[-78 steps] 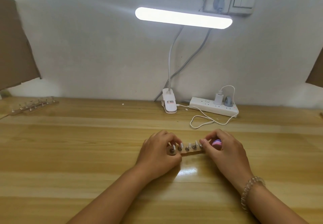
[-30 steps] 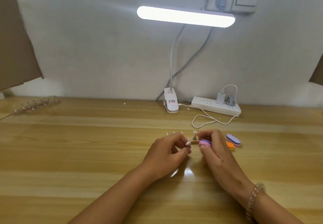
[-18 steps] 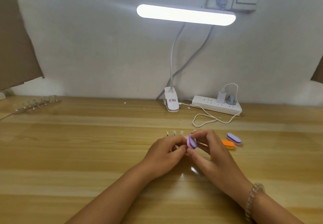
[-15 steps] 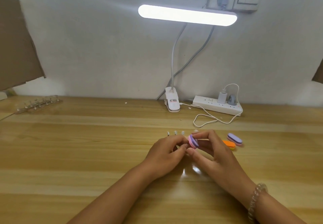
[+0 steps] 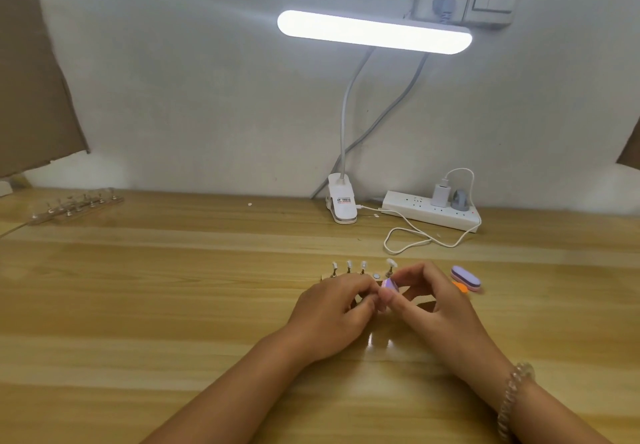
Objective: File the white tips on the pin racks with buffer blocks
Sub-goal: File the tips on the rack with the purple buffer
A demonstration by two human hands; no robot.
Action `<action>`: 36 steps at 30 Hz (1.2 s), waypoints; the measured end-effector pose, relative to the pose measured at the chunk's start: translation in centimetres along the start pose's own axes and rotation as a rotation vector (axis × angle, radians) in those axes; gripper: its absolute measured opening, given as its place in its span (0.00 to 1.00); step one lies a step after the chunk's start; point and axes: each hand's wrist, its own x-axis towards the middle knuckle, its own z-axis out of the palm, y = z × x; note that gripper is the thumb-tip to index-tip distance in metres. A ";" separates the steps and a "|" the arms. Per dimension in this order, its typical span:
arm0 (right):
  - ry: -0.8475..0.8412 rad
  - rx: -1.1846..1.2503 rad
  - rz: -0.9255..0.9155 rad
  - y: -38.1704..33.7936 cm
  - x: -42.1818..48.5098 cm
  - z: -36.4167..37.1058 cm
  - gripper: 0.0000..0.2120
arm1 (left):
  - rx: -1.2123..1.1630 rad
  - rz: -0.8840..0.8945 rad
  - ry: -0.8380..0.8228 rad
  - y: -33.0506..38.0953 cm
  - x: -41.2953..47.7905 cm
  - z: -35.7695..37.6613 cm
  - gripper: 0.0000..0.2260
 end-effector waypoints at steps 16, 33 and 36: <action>0.105 -0.076 0.006 1.0 0.9 0.4 0.12 | -0.090 -0.016 -0.043 0.3 -0.1 0.0 0.07; 0.059 -0.044 0.014 0.6 0.4 0.3 0.13 | -0.196 -0.014 -0.028 0.0 0.3 -0.1 0.08; 0.041 -0.112 -0.071 0.3 0.0 0.4 0.13 | -0.174 -0.018 -0.023 -0.1 0.3 -0.1 0.12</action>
